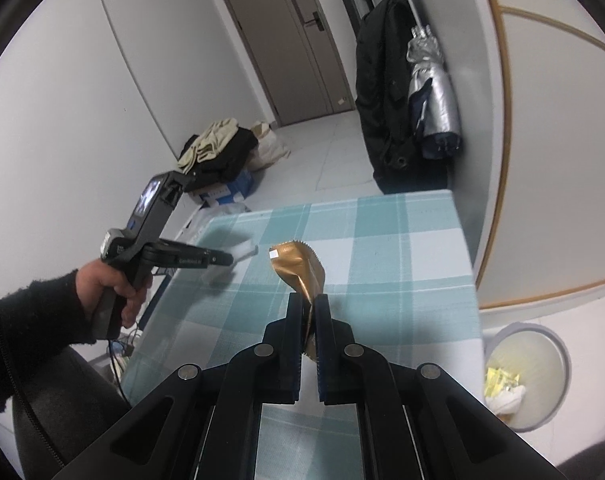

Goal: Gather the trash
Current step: 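Carry the brown packet and foam strip in both tools over the bin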

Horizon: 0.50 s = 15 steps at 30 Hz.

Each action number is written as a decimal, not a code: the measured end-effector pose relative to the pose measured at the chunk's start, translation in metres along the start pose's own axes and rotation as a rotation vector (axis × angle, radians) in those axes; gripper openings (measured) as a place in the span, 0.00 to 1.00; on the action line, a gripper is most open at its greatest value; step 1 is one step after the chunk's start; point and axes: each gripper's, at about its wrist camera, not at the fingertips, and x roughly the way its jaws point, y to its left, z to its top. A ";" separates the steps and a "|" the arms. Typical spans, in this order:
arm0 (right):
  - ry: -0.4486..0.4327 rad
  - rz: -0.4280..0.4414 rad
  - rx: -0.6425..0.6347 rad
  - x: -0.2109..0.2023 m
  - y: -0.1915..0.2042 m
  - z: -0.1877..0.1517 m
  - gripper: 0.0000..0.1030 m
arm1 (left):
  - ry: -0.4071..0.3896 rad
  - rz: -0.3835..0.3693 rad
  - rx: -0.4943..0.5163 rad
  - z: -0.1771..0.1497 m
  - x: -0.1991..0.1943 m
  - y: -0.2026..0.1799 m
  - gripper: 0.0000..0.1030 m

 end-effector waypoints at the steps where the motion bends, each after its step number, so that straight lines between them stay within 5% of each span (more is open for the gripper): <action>1: -0.006 0.003 0.001 -0.004 -0.002 0.000 0.05 | -0.008 -0.005 -0.013 -0.001 -0.003 -0.002 0.03; 7: -0.049 0.015 0.010 -0.030 -0.016 0.008 0.05 | -0.052 -0.076 -0.058 0.003 -0.024 -0.030 0.03; 15: -0.133 -0.029 0.053 -0.081 -0.067 0.030 0.05 | -0.130 -0.248 -0.046 0.029 -0.047 -0.118 0.03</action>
